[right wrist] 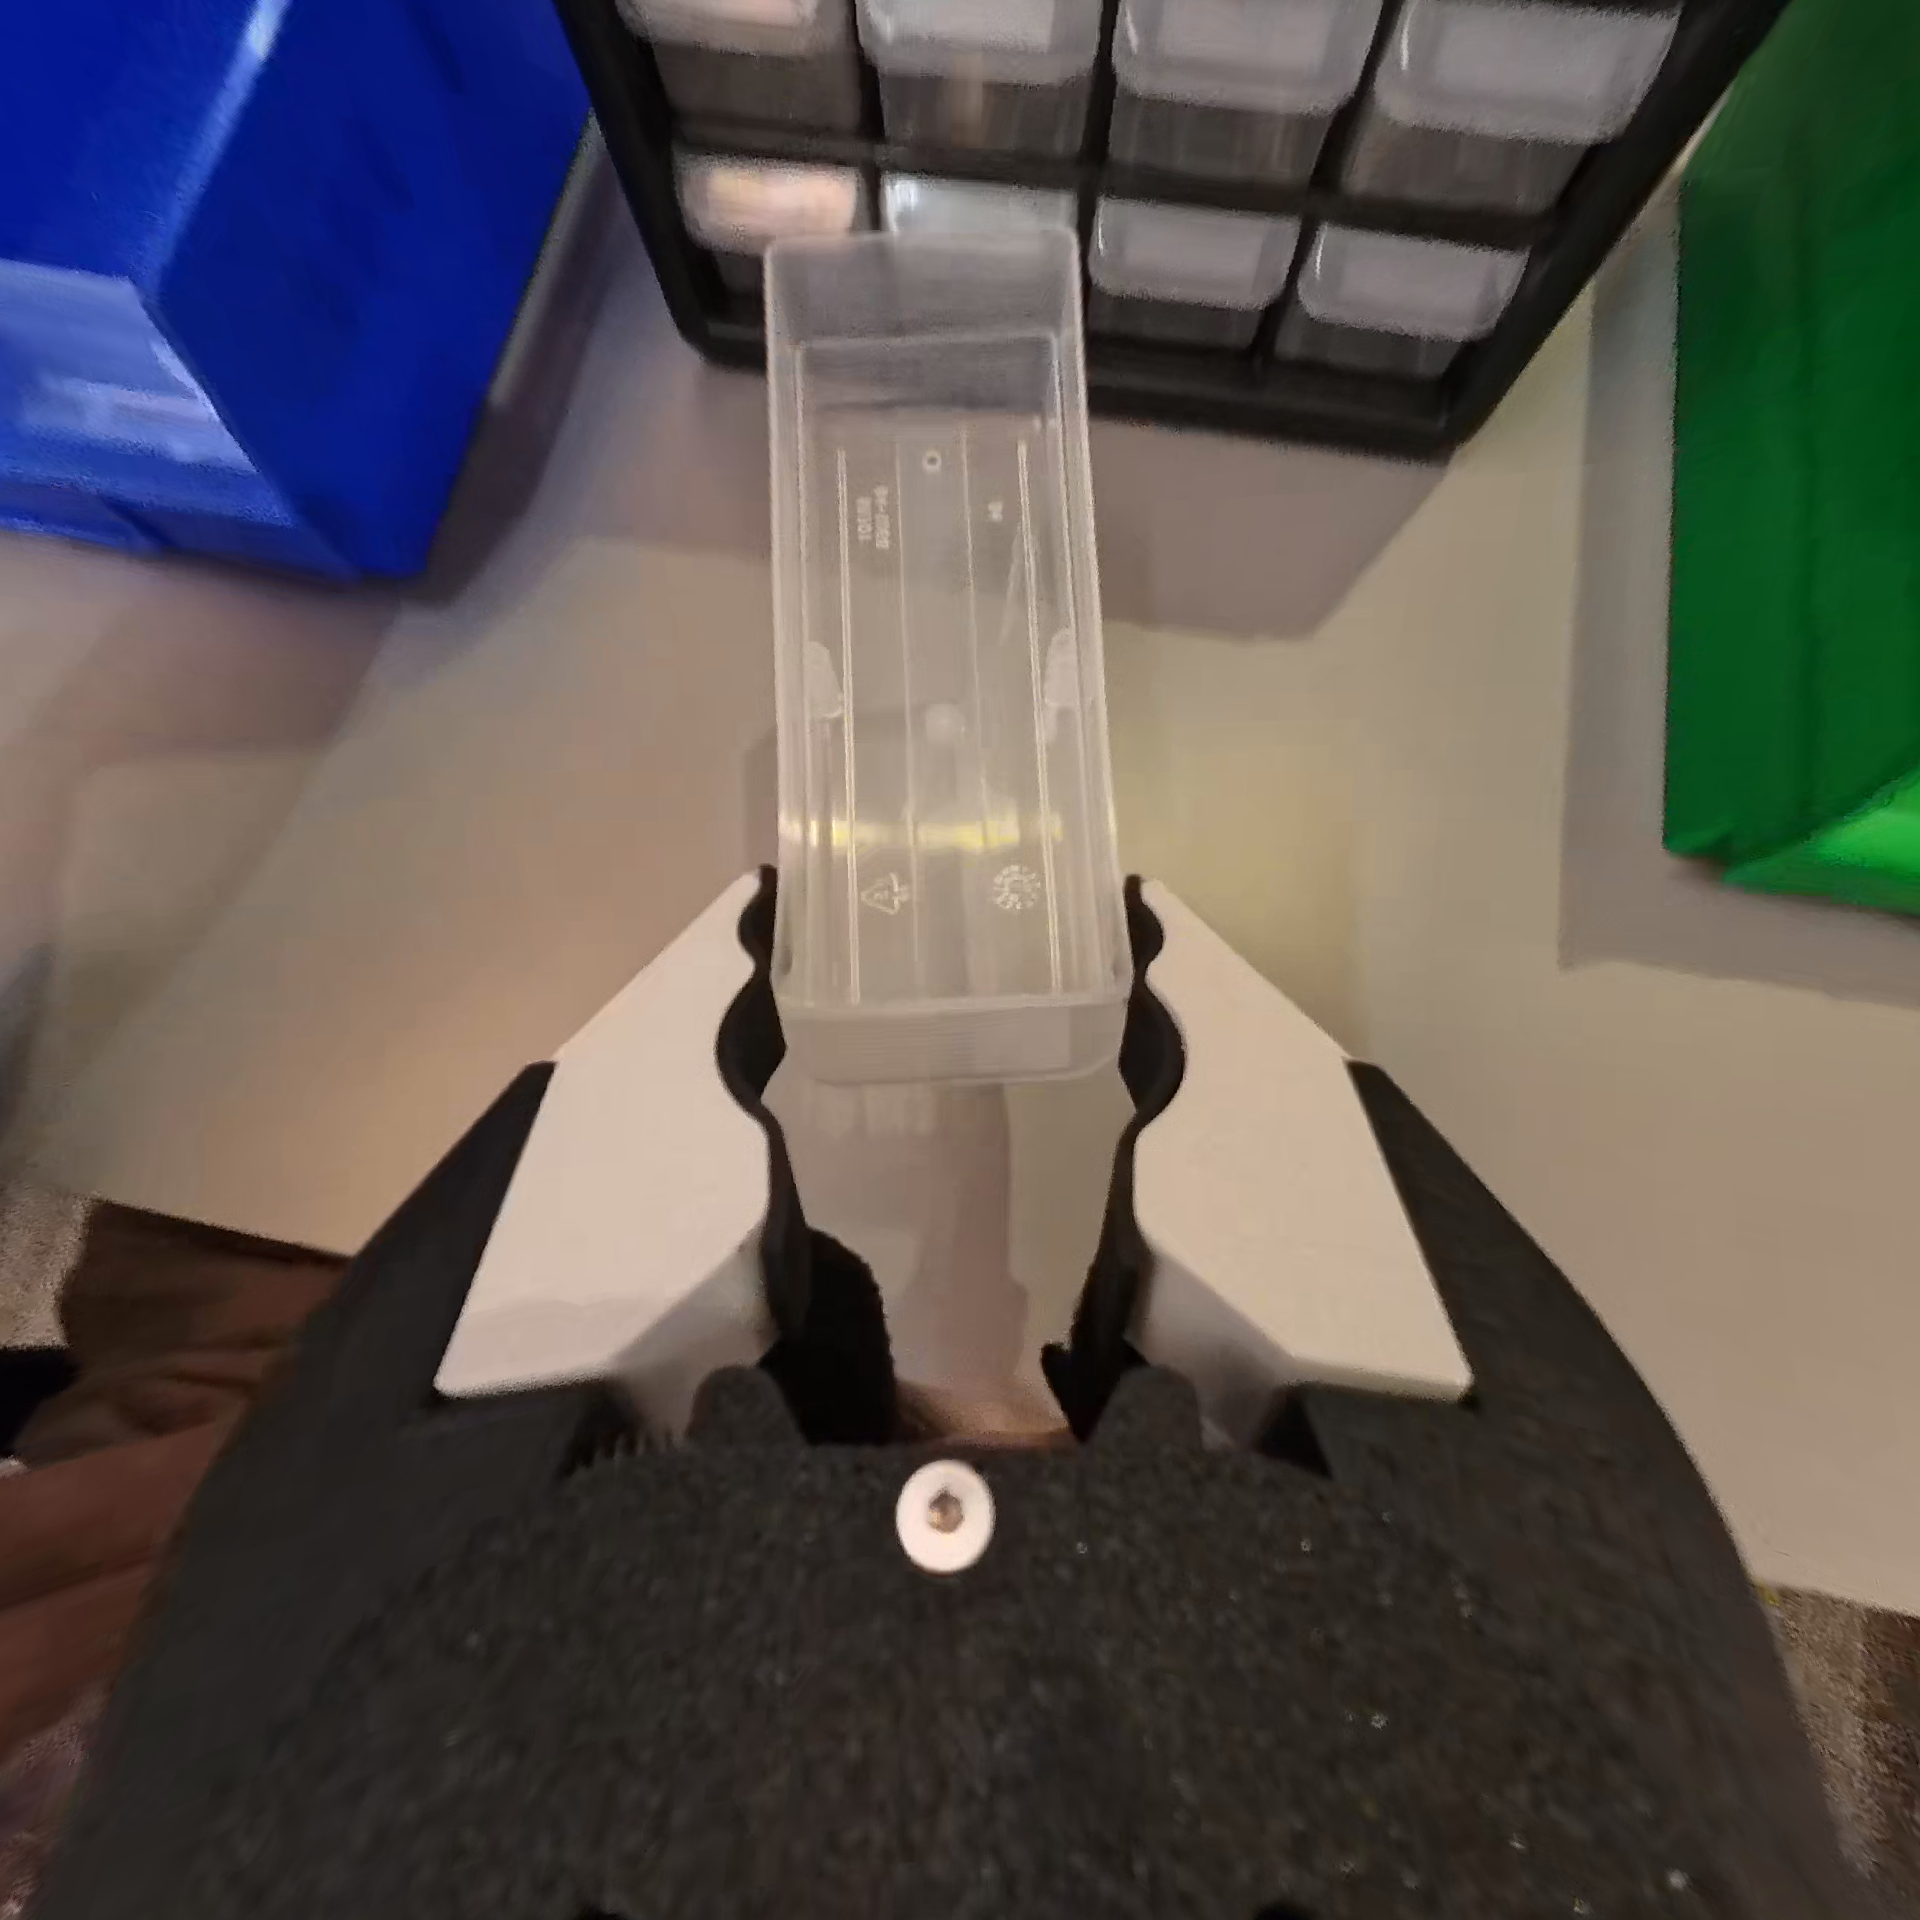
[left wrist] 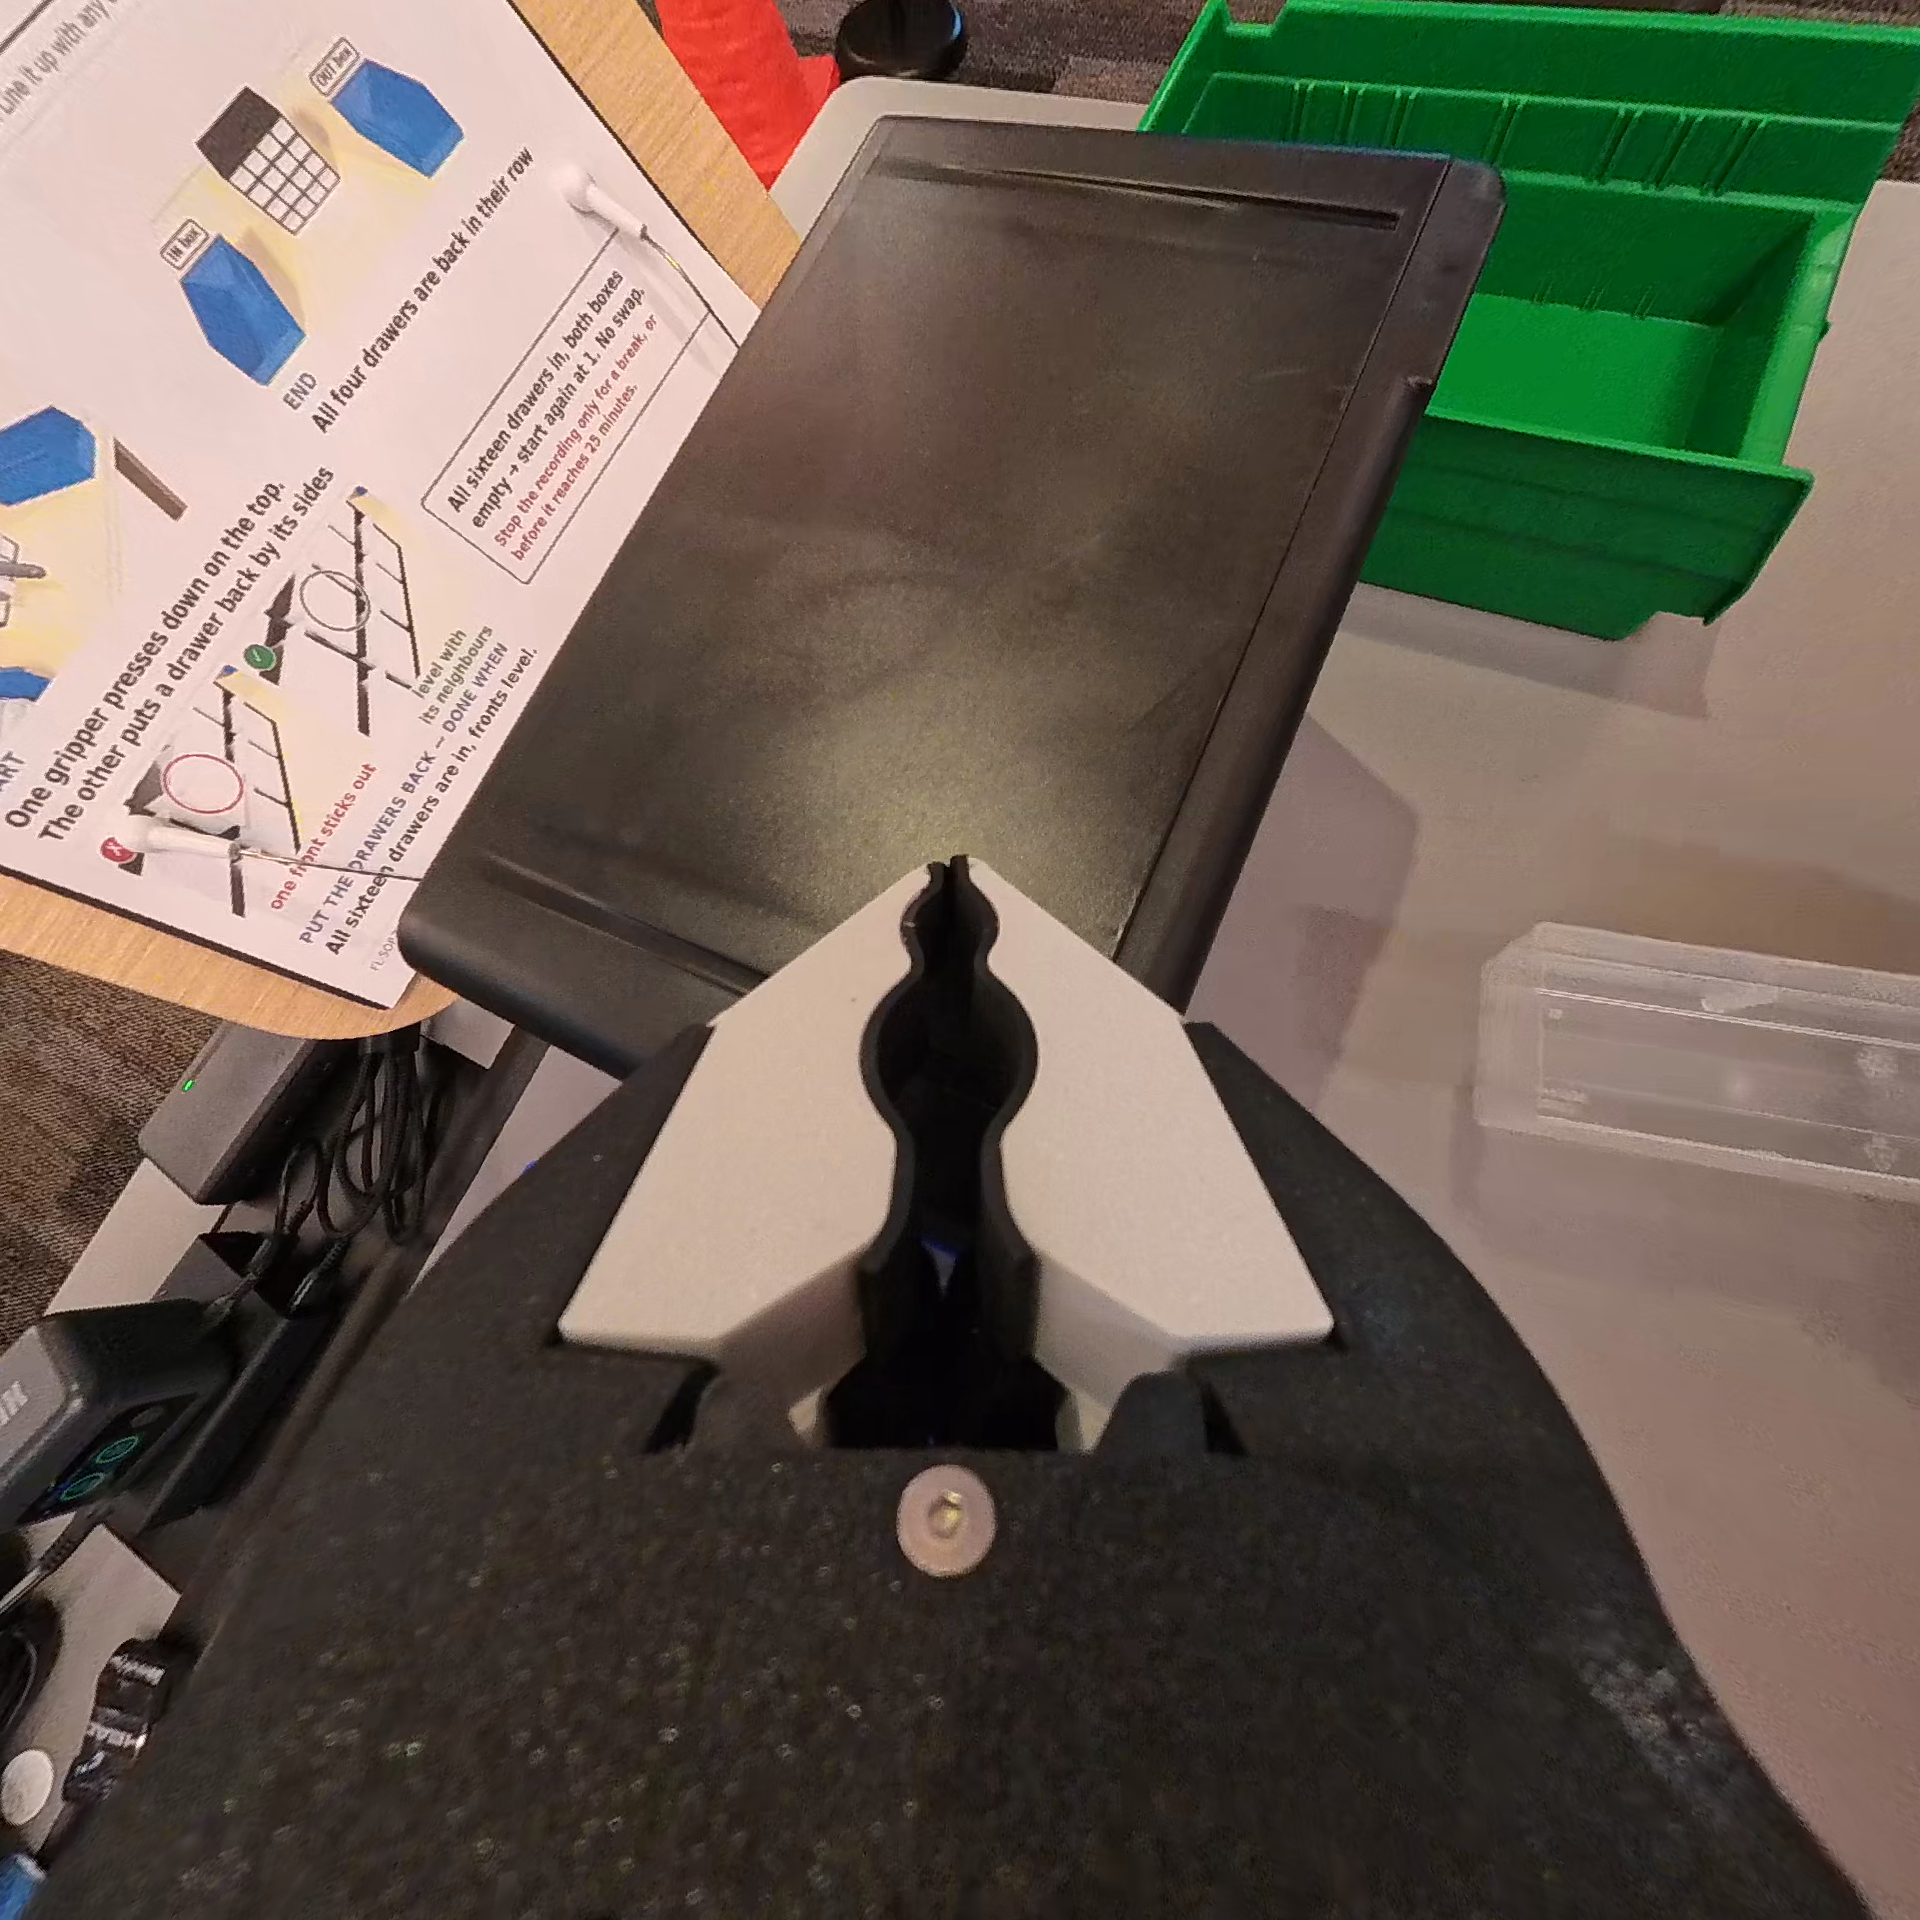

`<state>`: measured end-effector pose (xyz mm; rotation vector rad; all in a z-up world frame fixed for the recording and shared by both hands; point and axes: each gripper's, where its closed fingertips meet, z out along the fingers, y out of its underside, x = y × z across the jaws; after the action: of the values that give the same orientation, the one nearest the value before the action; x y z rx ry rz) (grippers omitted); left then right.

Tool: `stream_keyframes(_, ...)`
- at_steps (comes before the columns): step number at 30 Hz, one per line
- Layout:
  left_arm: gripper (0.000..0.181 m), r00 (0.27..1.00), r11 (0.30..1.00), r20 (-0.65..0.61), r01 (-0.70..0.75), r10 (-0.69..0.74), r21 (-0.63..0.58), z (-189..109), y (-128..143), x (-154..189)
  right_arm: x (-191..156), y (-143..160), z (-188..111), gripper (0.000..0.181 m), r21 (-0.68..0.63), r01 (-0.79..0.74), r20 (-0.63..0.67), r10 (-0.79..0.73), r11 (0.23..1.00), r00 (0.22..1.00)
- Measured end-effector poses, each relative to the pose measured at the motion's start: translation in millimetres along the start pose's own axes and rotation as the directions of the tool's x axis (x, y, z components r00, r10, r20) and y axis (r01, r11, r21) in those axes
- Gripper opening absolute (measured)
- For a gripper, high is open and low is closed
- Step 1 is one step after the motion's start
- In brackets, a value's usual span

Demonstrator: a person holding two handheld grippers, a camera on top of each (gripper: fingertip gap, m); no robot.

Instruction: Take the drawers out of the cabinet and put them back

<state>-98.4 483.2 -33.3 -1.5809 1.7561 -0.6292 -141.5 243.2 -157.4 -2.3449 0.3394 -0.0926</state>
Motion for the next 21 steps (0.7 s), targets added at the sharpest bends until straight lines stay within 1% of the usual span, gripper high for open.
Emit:
stream_keyframes(4,0.0,1.0,1.0,0.001,-0.002,0.002,0.0,0,0,0,-10,-44,3,0.065,0.02,-0.057,0.035,0.056,0.998,0.998)
stream_keyframes(9,0.0,1.0,1.0,0.0,-0.002,0.002,0.001,0,0,0,-8,-87,7,0.065,0.012,-0.043,-0.014,0.043,0.999,0.999)
stream_keyframes(14,0.0,1.0,1.0,-0.006,-0.001,0.001,0.003,0,0,0,-9,-105,7,0.065,-0.057,-0.023,-0.052,0.02,0.998,0.998)
stream_keyframes(17,0.0,1.0,1.0,-0.006,-0.001,0.001,0.003,0,0,0,-4,-118,4,0.065,-0.037,-0.024,-0.081,0.021,0.999,0.996)
stream_keyframes(21,0.0,1.0,1.0,-0.007,-0.002,0.002,0.003,-1,0,0,-5,-124,7,0.065,-0.051,-0.048,-0.065,0.044,0.998,0.997)
